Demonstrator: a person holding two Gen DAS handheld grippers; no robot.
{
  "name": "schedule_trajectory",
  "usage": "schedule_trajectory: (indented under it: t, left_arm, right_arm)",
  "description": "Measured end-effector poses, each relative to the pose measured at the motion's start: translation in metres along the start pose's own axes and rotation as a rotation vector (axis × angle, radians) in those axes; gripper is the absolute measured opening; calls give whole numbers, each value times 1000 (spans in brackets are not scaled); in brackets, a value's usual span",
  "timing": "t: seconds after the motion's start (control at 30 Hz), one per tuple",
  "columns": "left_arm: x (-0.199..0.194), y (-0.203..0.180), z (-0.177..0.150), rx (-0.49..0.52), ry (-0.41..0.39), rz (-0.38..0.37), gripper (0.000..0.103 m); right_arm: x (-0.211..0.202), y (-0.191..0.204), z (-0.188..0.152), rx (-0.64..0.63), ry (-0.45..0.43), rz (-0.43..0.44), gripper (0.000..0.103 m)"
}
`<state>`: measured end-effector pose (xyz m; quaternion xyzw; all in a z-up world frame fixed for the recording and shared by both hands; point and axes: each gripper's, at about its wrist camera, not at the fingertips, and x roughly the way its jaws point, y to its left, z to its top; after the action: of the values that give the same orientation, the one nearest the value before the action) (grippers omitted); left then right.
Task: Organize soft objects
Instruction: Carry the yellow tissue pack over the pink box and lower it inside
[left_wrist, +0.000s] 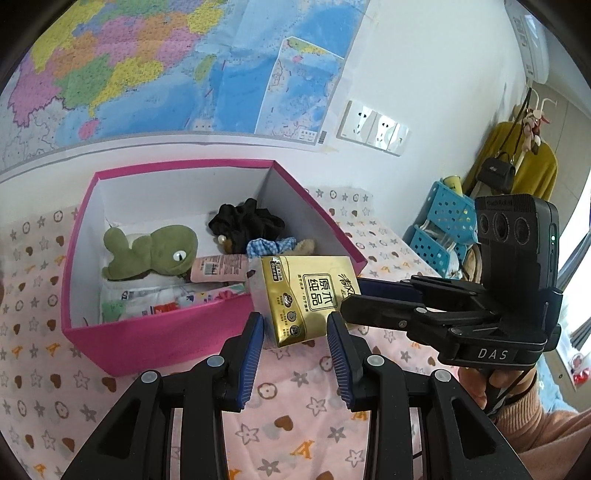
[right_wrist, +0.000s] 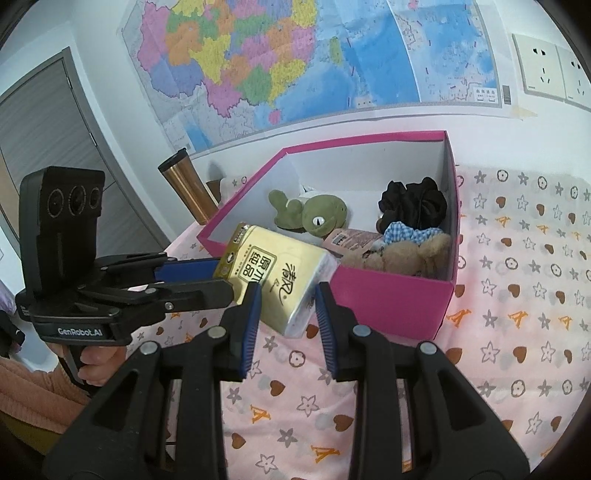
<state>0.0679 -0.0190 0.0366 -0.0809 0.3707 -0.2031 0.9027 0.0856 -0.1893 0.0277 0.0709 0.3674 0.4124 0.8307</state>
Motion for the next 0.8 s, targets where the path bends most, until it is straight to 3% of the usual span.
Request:
schedule_trajectory:
  t: [0.8]
  left_arm:
    - [13,13,29,-36,-4,-15,35]
  right_arm:
    - [5,-14,33,-7,-33,1,33]
